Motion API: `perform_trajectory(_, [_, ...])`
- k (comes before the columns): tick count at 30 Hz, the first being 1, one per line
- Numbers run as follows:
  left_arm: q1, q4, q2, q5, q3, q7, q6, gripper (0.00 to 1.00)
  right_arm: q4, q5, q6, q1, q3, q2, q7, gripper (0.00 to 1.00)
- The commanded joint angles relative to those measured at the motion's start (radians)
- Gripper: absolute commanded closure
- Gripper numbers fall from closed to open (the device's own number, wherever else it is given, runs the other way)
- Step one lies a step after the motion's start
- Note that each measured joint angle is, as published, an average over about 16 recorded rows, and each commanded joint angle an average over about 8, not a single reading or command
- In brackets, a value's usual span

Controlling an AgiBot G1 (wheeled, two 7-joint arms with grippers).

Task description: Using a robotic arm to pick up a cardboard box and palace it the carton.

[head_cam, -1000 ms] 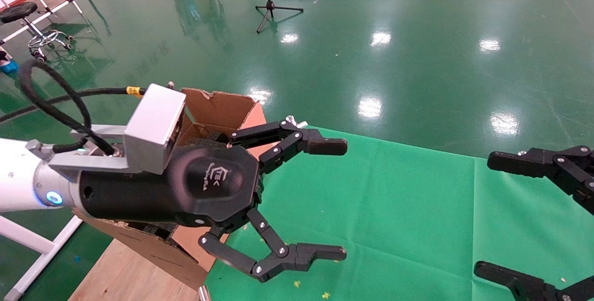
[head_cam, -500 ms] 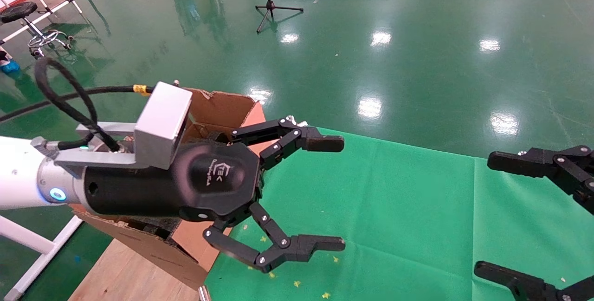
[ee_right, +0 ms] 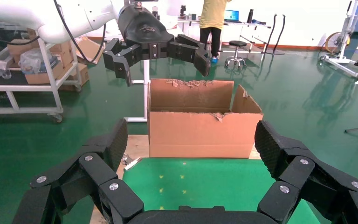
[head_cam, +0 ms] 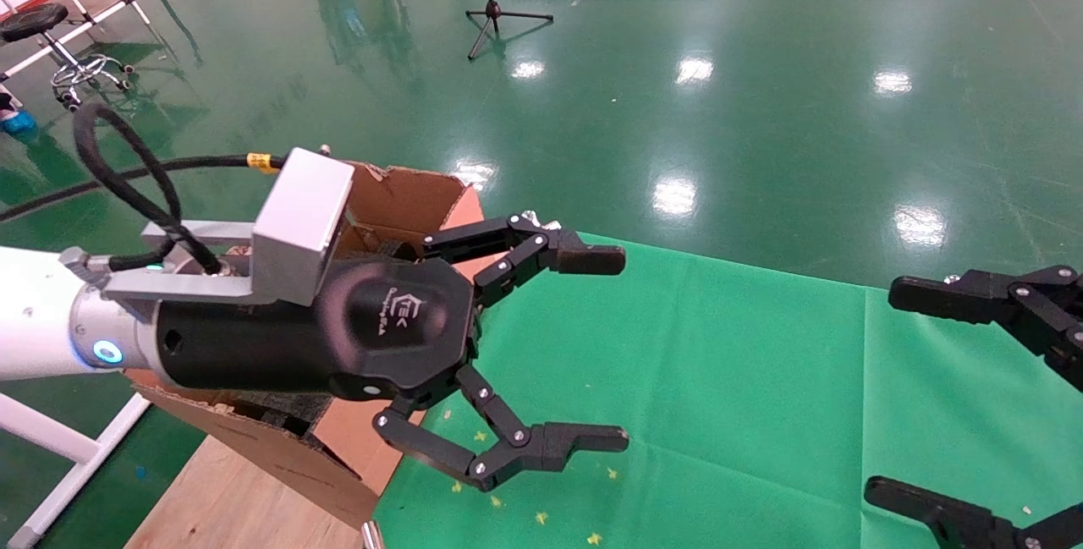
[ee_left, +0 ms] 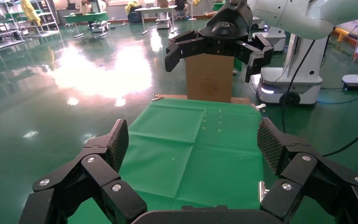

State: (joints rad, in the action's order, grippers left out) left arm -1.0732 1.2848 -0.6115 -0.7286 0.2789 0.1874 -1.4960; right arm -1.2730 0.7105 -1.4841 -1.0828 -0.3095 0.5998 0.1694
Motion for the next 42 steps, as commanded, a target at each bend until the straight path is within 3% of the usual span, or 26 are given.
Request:
perform_trajectory(1, [0.0, 0.0, 0.0, -0.001, 0.0, 0.0, 0.0, 0.0, 0.0, 0.0, 0.0, 0.0, 0.0, 0.0, 0.0, 0.0])
perform_trajectory(42, [-0.002, -0.002, 0.001, -0.004, 0.001, 0.001, 0.002, 0.0, 0.0, 0.0, 0.0, 0.0, 0.0, 0.0, 0.0, 0.0])
